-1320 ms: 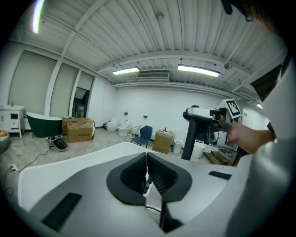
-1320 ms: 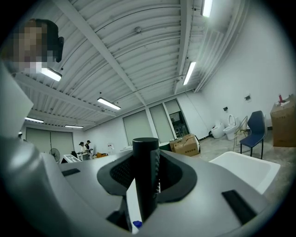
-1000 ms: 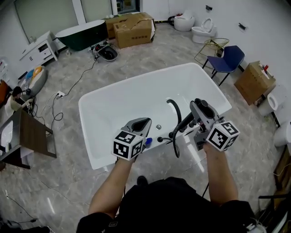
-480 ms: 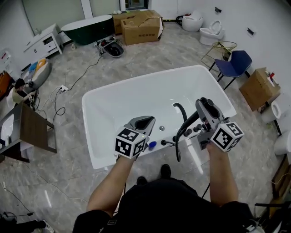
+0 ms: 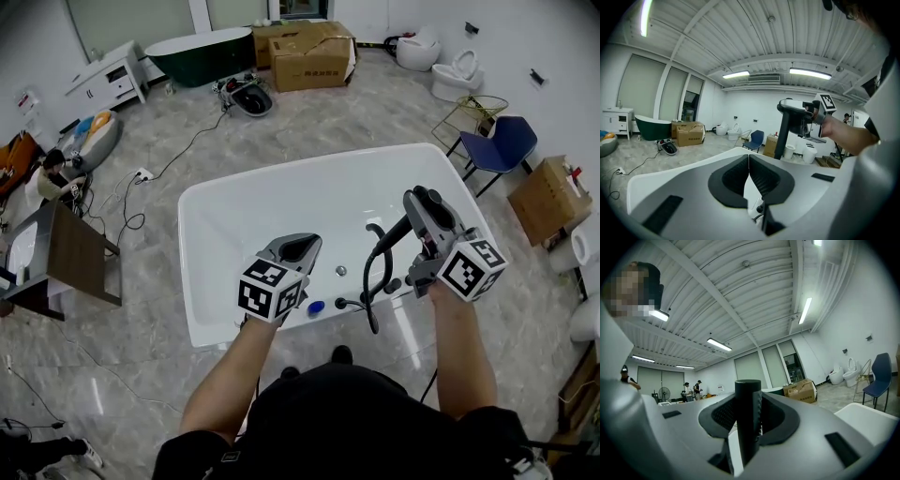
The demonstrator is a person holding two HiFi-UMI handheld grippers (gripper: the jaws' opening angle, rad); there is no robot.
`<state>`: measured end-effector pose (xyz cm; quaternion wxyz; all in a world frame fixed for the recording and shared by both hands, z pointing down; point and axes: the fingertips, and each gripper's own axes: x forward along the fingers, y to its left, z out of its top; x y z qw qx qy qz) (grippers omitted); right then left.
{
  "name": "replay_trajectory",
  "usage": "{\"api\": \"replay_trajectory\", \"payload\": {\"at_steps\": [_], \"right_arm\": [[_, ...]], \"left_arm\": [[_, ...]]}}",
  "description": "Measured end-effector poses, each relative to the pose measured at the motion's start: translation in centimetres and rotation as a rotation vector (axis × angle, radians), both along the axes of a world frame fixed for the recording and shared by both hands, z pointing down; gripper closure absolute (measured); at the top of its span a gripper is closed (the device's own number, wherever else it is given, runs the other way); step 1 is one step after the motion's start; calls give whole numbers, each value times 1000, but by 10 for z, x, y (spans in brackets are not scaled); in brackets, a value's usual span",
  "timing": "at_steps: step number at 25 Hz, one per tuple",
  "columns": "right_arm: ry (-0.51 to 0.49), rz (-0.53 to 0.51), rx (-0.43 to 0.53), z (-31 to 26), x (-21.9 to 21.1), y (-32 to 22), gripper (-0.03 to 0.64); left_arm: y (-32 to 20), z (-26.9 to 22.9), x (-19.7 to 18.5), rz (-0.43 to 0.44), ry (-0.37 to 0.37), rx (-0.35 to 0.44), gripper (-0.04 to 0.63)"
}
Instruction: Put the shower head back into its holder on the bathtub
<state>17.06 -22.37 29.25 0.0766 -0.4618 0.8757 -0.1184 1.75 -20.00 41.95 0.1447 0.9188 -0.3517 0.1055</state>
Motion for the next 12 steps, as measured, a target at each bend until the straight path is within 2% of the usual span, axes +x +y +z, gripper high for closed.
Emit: {"api": "replay_trajectory", "payload": {"at_steps": [2, 7, 10, 12], "right_arm": [[2, -19, 7, -3, -9, -4, 491], [2, -55, 20, -6, -20, -6, 491], [0, -70, 24, -8, -23, -6, 491], [-5, -79, 36, -12, -24, -7, 491]], "left_arm": [[1, -2, 0, 16, 11, 3, 578], [23, 16, 37, 151, 8, -19, 569], [29, 26, 55, 189, 7, -34, 493], [30, 28, 63, 203, 4, -33, 486]]}}
